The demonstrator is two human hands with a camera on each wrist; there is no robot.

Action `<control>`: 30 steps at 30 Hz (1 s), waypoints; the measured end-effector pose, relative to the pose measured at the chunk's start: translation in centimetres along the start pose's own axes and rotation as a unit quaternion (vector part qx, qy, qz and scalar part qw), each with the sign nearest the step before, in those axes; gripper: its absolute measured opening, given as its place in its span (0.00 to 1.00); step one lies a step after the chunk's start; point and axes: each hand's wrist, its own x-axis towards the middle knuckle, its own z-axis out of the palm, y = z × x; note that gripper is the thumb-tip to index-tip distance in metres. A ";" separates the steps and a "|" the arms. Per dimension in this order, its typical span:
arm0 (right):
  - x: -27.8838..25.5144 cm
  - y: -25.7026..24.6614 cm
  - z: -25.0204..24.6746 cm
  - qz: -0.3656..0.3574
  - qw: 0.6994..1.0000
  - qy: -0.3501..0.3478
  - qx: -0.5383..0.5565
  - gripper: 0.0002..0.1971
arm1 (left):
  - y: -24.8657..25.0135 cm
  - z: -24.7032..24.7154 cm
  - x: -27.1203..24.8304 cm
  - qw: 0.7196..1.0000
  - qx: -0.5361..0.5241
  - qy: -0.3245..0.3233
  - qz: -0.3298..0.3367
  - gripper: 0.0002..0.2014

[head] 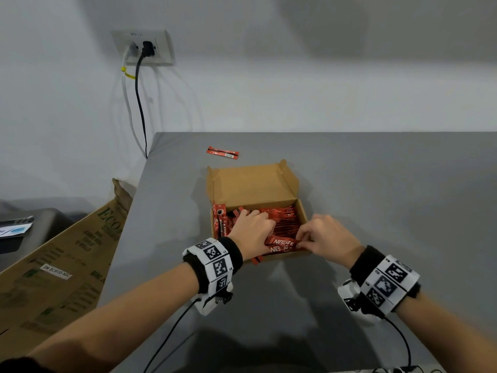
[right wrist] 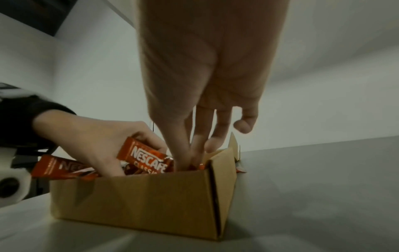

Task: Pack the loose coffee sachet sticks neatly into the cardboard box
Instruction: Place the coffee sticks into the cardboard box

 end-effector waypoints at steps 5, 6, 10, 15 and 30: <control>0.9 -0.1 0.4 0.019 0.996 -0.046 -0.076 0.06 | -0.4 0.1 -0.2 1.000 -0.016 -0.004 -0.007 0.08; 1.1 -0.1 0.3 0.020 0.995 -0.052 -0.080 0.06 | -0.4 0.1 -0.2 1.000 -0.017 -0.004 -0.006 0.09; 1.6 0.0 0.1 0.027 0.994 -0.064 -0.084 0.06 | -0.4 0.1 -0.5 1.000 -0.021 0.019 0.009 0.13; 1.6 -0.2 -0.2 0.007 0.989 -0.092 -0.113 0.08 | -0.1 -0.2 -0.3 0.998 -0.003 0.013 0.056 0.12; 2.6 -2.6 0.0 -0.038 0.975 -0.120 -0.185 0.10 | 0.3 0.1 0.2 0.996 0.041 -0.046 0.071 0.18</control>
